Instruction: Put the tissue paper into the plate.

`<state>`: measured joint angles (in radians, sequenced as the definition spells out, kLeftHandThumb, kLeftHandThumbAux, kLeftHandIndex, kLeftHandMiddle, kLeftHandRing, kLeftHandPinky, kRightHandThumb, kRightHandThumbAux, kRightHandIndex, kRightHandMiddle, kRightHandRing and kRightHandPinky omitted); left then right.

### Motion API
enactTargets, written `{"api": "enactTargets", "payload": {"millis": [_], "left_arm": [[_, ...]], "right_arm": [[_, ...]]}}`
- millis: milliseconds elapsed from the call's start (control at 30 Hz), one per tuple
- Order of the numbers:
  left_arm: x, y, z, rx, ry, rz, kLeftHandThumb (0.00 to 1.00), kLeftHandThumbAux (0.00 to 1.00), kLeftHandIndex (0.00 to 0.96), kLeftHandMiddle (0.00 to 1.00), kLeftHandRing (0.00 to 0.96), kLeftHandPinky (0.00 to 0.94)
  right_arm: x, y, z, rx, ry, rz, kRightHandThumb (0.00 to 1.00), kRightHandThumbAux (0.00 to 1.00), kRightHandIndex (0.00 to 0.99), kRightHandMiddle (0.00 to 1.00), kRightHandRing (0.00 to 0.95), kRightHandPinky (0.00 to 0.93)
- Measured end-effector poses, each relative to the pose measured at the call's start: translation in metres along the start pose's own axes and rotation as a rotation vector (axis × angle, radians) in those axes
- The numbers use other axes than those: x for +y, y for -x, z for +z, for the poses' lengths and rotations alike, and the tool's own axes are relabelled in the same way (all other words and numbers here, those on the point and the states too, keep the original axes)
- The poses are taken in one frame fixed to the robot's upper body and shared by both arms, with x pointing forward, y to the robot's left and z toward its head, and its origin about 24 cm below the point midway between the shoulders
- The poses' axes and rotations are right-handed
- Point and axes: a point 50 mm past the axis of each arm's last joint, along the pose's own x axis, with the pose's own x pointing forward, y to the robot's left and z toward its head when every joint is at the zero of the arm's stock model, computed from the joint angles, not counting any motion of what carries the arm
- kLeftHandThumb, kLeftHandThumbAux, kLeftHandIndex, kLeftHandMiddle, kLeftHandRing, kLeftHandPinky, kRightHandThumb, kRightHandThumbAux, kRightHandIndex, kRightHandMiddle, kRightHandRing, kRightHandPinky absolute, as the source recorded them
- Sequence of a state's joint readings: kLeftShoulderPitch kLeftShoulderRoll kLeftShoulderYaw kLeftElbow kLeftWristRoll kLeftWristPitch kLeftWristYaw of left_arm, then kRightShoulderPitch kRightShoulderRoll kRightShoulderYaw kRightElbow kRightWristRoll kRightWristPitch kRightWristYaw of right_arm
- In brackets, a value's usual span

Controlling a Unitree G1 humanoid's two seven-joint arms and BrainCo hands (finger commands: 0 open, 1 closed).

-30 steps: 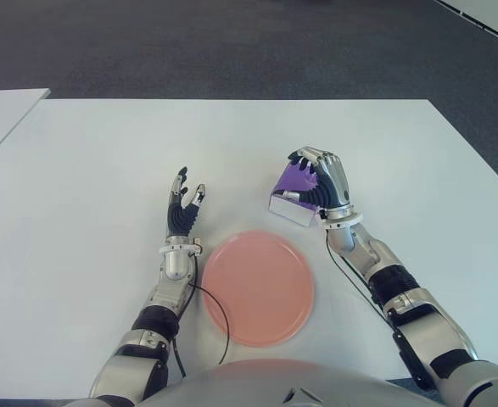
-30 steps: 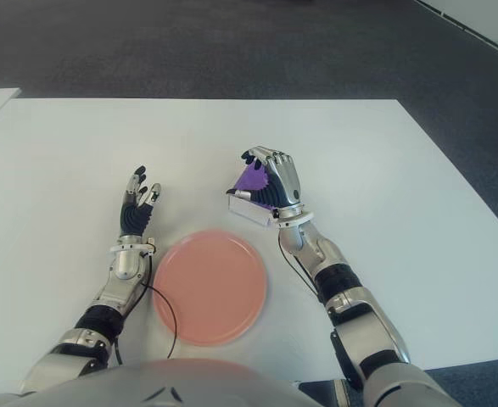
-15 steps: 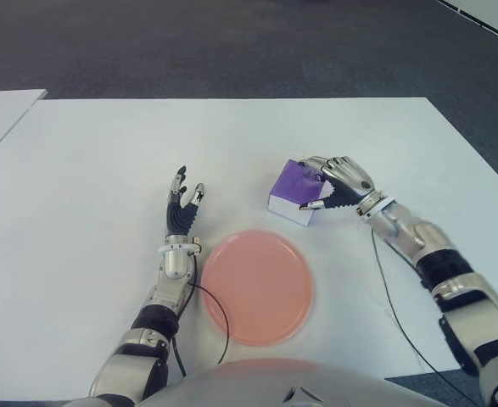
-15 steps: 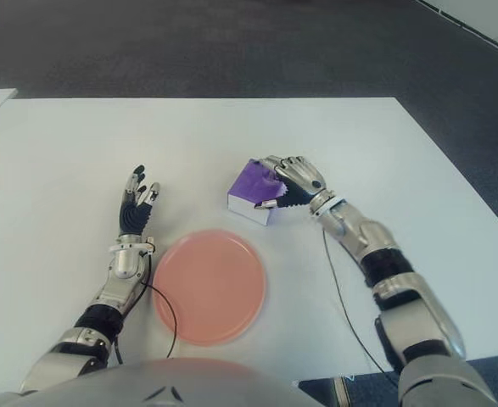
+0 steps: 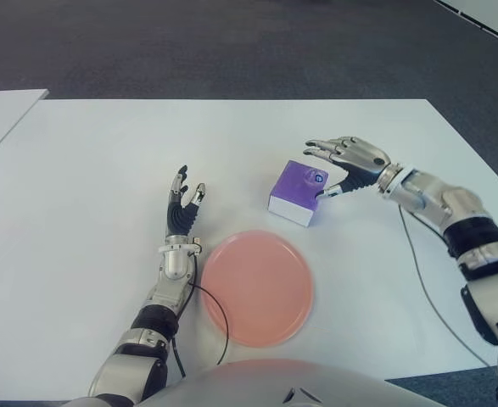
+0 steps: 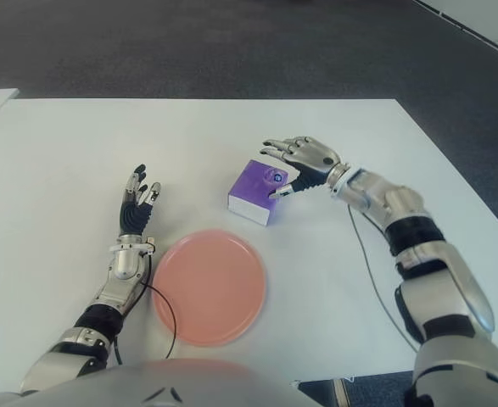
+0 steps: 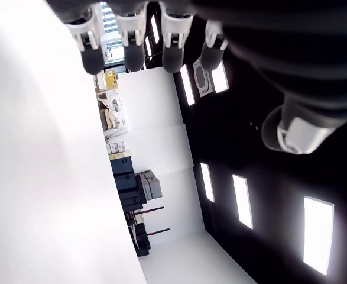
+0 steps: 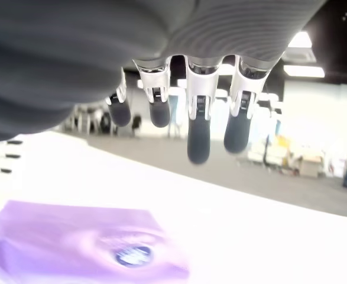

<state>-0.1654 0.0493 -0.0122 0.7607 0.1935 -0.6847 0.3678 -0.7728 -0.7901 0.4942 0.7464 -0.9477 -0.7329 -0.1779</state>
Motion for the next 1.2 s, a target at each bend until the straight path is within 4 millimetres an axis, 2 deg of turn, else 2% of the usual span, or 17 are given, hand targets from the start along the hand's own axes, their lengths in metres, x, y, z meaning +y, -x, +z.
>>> {"api": "enactTargets", "payload": {"millis": [200,467,567,700,967,1200], "left_arm": [[0.001,-0.001,-0.002,0.02,-0.003,0.008,0.027,0.432,0.0,0.0,0.0,0.0],[0.001,-0.001,-0.003,0.029,0.009,0.01,0.031,0.424,0.0,0.0,0.0,0.0],[0.002,-0.001,-0.004,0.034,0.016,0.012,0.034,0.422,0.0,0.0,0.0,0.0],[0.003,-0.001,-0.004,0.039,0.023,0.014,0.039,0.419,0.0,0.0,0.0,0.0],[0.003,-0.002,-0.004,0.036,0.024,0.011,0.035,0.417,0.0,0.0,0.0,0.0],[0.003,-0.002,-0.003,0.027,0.024,0.008,0.038,0.427,0.0,0.0,0.0,0.0]], "right_arm": [[-0.015,0.0,-0.015,0.03,0.063,0.064,0.532,0.147,0.0,0.0,0.0,0.0],[-0.05,0.009,-0.02,0.036,0.161,0.115,0.563,0.167,0.0,0.0,0.0,0.0],[-0.054,0.011,-0.022,0.055,0.176,0.131,0.566,0.175,0.0,0.0,0.0,0.0],[-0.05,0.01,-0.023,0.072,0.183,0.172,0.565,0.186,0.0,0.0,0.0,0.0],[-0.022,0.002,-0.017,0.058,0.21,0.24,0.559,0.192,0.0,0.0,0.0,0.0],[-0.005,-0.008,-0.014,0.021,0.303,0.22,0.532,0.173,0.0,0.0,0.0,0.0]]}}
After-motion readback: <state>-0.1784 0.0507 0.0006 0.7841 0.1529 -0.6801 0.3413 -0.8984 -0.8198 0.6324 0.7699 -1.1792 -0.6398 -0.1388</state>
